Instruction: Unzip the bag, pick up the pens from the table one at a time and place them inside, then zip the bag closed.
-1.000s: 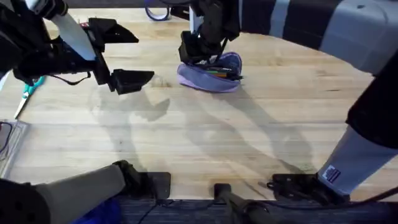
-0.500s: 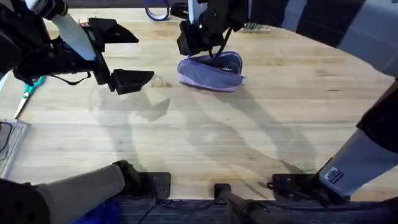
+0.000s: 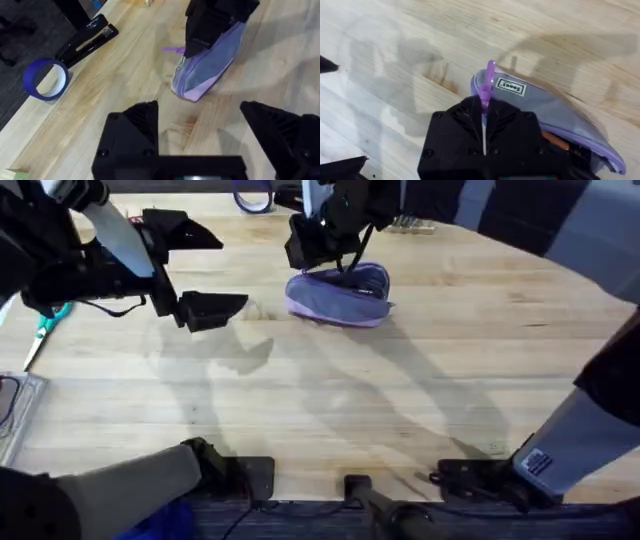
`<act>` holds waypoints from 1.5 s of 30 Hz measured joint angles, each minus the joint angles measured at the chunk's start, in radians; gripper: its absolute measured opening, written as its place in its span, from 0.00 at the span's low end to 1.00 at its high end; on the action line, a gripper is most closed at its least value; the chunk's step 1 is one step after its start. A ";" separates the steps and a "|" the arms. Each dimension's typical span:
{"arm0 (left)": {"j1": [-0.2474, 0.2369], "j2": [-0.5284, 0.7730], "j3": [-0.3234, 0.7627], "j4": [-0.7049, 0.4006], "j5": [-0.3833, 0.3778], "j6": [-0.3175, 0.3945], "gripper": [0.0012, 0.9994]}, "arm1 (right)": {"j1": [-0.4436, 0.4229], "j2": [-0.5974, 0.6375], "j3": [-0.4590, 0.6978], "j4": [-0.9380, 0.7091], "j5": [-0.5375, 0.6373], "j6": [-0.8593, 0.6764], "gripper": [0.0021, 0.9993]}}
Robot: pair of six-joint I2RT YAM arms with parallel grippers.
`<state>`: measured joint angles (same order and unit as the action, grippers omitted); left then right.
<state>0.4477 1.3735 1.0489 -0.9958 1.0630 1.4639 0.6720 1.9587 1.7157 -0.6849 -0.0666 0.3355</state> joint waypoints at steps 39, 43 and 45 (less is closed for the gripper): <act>-0.195 0.424 0.002 0.241 0.097 -0.070 0.99 | 0.000 0.000 0.000 0.000 0.000 0.000 0.03; -0.236 0.428 0.002 0.300 0.097 -0.089 0.99 | 0.000 0.000 0.000 0.000 0.000 0.000 0.03; -0.256 0.428 0.002 0.343 0.097 -0.114 0.99 | 0.000 0.000 0.000 0.000 0.000 0.000 0.03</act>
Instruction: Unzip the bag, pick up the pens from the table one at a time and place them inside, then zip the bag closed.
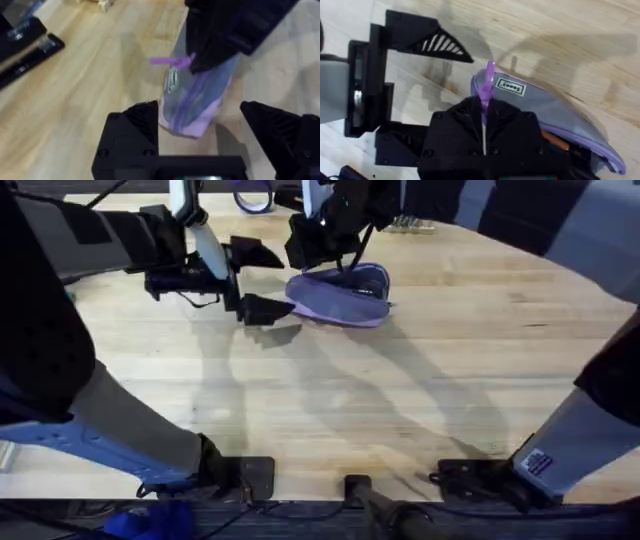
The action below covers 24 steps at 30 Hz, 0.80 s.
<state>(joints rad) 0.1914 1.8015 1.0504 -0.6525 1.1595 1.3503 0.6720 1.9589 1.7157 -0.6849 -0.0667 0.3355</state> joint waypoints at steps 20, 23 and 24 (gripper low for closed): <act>-0.124 0.000 0.002 0.156 -0.086 -0.190 0.99 | 0.000 0.000 0.000 0.013 0.000 0.000 0.03; -0.126 0.000 0.002 0.155 -0.111 -0.200 0.99 | 0.000 0.000 0.000 0.022 0.001 0.000 0.03; -0.126 0.000 0.002 0.155 -0.116 -0.202 0.99 | 0.000 0.000 0.000 0.024 0.001 0.000 0.03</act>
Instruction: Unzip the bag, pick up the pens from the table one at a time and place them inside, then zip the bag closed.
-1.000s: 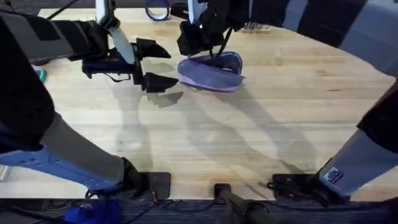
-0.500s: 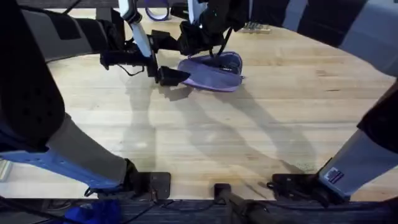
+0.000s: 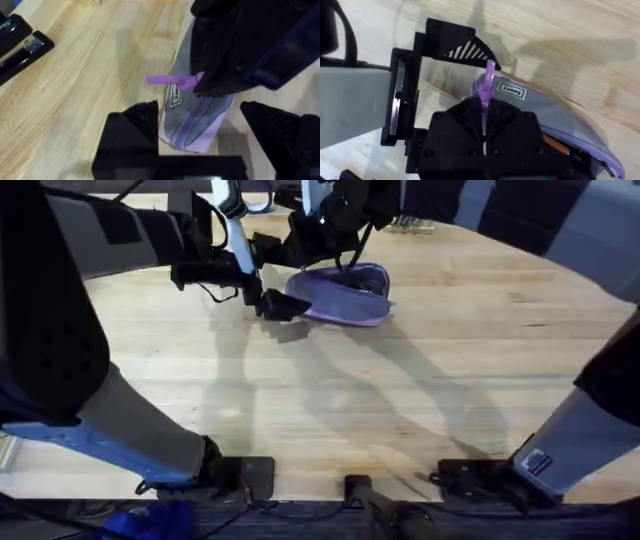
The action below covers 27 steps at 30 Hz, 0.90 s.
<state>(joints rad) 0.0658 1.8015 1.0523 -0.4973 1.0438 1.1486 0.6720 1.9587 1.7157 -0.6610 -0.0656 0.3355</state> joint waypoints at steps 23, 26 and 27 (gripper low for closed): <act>0.000 0.000 0.000 0.007 0.034 -0.015 0.12 | 0.000 0.000 0.000 0.003 0.002 0.000 0.03; -0.003 0.000 0.000 0.007 0.034 -0.015 0.05 | 0.000 0.000 0.000 0.003 0.002 0.000 0.03; -0.003 0.000 0.000 0.007 0.034 -0.016 0.05 | 0.000 0.000 0.000 0.003 0.002 0.000 0.03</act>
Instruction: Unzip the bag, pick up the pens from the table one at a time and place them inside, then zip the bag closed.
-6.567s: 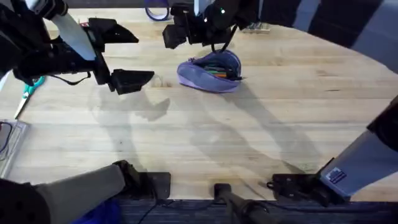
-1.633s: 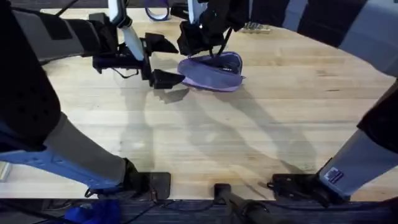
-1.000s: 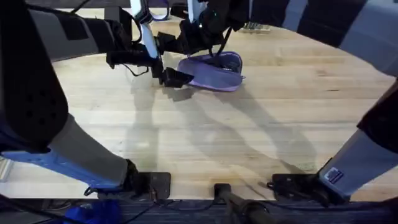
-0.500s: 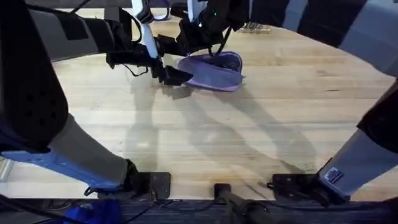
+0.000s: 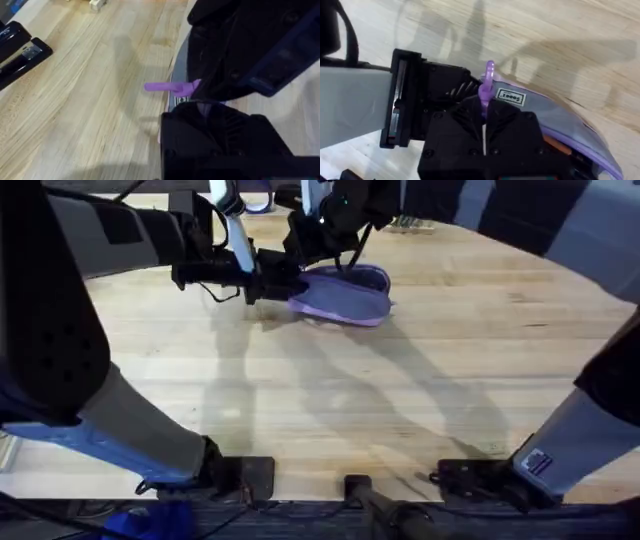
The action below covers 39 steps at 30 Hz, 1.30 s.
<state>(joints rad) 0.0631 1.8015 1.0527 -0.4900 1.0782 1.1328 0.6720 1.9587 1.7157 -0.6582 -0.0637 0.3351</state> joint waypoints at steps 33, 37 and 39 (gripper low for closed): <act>-0.006 0.000 0.000 -0.002 -0.002 0.000 0.04 | -0.090 -0.003 0.017 -0.208 0.073 0.001 0.03; -0.006 0.000 0.000 0.000 -0.002 0.000 0.04 | -0.107 -0.003 0.017 -0.224 0.068 0.001 0.03; -0.006 0.000 0.000 0.000 -0.001 0.000 0.04 | -0.118 -0.003 0.017 -0.233 0.064 0.001 0.03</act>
<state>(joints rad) 0.0566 1.8018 1.0527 -0.4900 1.0771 1.1328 0.5537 1.9553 1.7329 -0.8908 0.0002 0.3359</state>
